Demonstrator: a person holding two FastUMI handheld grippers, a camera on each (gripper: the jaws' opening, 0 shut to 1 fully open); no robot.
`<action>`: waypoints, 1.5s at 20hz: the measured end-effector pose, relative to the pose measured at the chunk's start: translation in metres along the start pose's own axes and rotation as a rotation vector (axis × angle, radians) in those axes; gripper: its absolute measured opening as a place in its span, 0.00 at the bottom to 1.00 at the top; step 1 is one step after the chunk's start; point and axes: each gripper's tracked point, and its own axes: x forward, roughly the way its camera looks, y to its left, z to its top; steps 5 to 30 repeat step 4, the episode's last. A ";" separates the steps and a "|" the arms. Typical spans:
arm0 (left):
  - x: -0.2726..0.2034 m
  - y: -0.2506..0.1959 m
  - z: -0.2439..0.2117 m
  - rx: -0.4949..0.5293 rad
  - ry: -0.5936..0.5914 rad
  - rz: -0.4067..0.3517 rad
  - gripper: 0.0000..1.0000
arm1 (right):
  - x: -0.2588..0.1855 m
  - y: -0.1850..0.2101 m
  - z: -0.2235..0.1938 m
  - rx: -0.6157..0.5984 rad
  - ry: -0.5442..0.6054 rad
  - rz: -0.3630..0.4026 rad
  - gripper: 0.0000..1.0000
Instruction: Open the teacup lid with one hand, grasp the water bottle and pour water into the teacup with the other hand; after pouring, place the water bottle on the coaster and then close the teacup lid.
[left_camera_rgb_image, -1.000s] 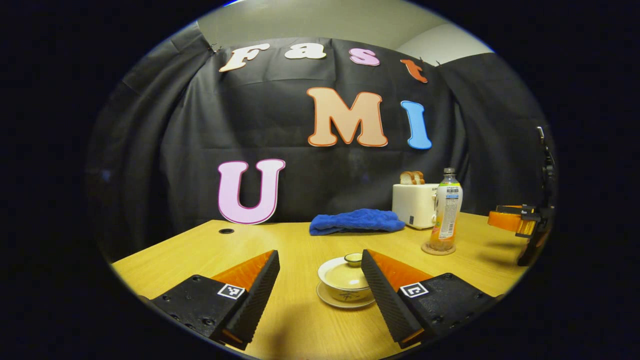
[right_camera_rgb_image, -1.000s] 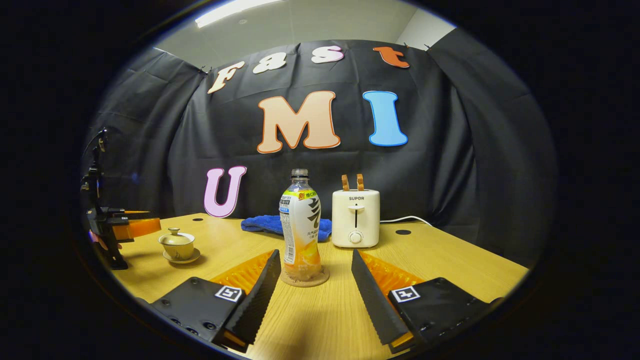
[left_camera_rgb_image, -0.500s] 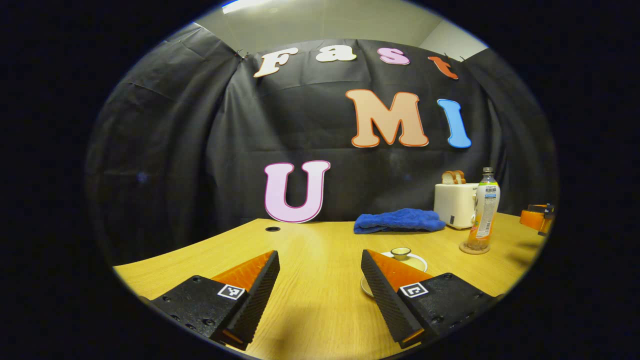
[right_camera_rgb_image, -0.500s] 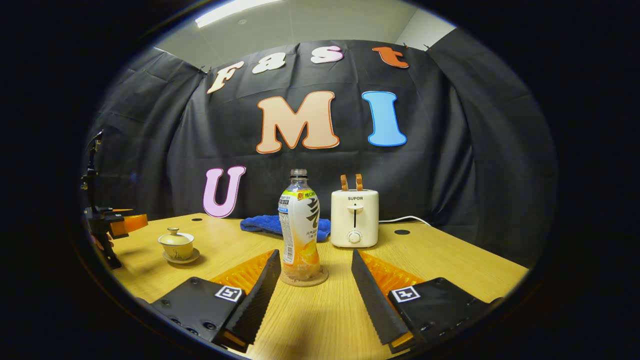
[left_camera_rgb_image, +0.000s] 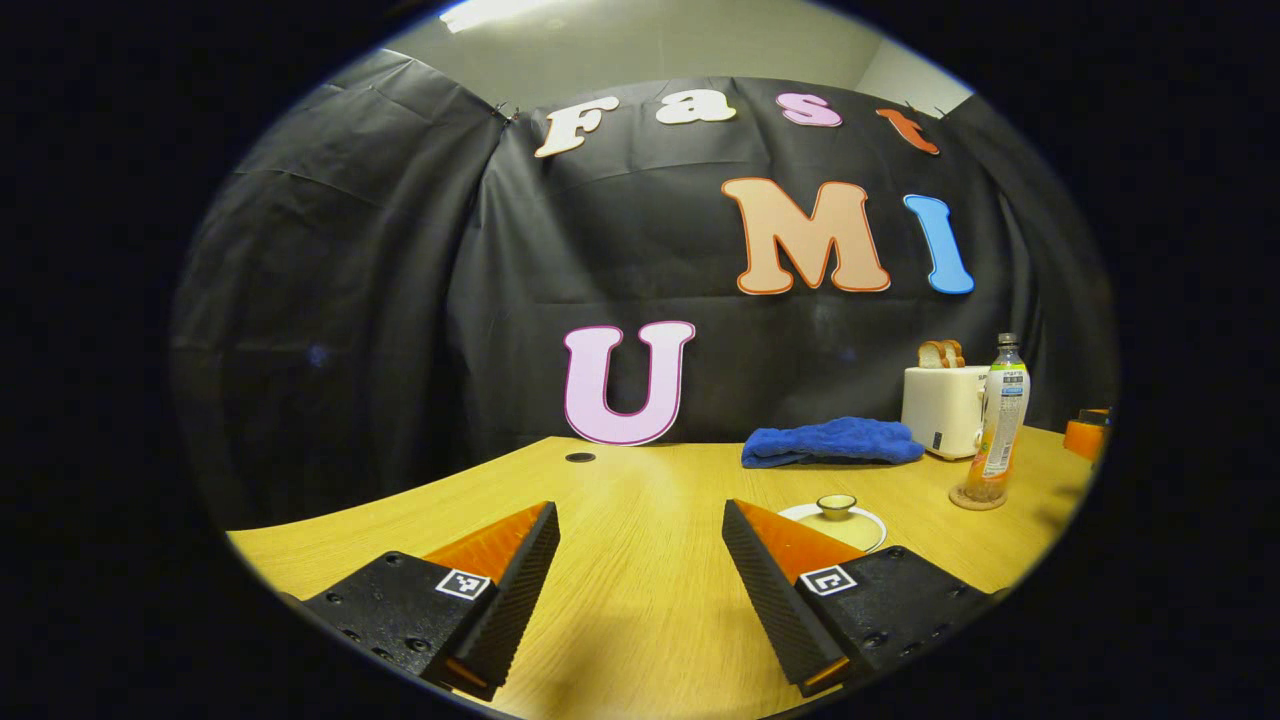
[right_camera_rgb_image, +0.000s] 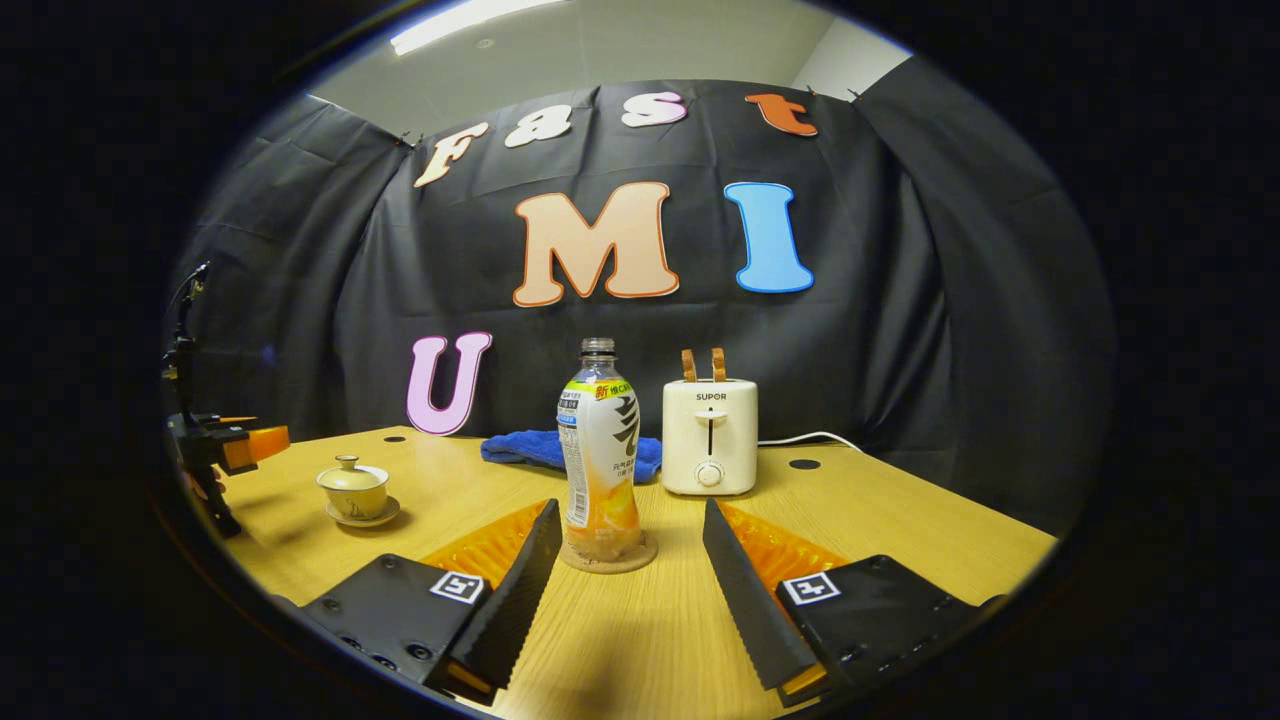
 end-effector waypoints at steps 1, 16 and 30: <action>0.000 -0.001 0.000 0.000 0.000 -0.001 0.95 | 0.000 0.000 0.000 0.000 0.000 0.000 0.92; 0.001 -0.002 0.000 -0.001 0.001 -0.006 0.95 | -0.001 0.000 0.000 0.000 0.000 -0.001 0.92; 0.001 -0.002 0.000 -0.001 0.001 -0.006 0.95 | -0.001 0.000 0.000 0.000 0.000 -0.001 0.92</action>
